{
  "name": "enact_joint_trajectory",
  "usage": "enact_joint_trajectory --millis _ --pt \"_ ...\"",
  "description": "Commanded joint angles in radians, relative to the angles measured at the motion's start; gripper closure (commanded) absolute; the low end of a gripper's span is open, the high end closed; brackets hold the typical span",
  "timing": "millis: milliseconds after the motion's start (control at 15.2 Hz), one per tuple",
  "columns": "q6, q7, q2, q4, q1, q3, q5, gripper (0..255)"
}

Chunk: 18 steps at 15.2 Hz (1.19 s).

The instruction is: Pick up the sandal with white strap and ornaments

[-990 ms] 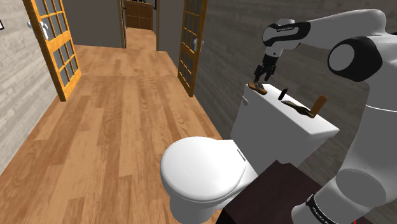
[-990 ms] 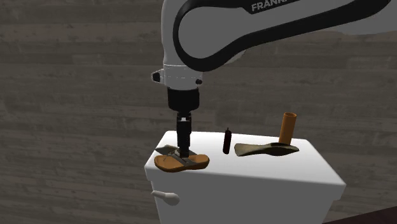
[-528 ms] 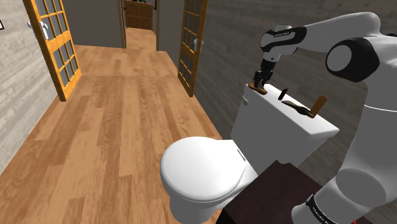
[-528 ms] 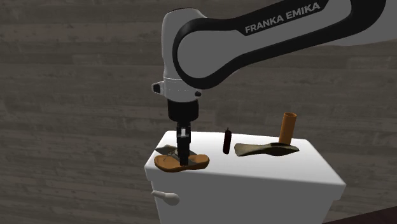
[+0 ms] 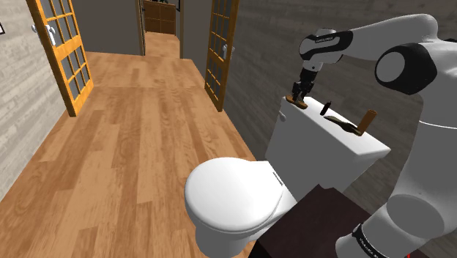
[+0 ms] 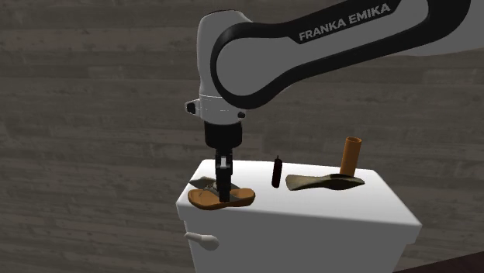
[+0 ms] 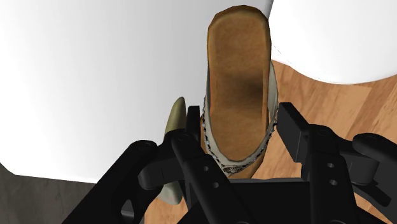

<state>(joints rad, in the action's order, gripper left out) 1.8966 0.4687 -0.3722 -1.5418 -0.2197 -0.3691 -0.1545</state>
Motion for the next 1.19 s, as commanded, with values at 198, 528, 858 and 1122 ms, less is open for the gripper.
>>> enact_joint_trajectory --millis 198,528,858,1122 --pt "-0.037 -0.002 0.006 0.032 -0.002 -0.002 0.003 255" --pt "-0.102 -0.007 0.010 0.093 -0.005 -0.004 0.006 255" --pt "-0.171 -0.009 0.008 0.164 -0.011 -0.006 0.007 255" --pt "-0.201 -0.010 0.005 0.197 -0.014 -0.006 0.006 255"
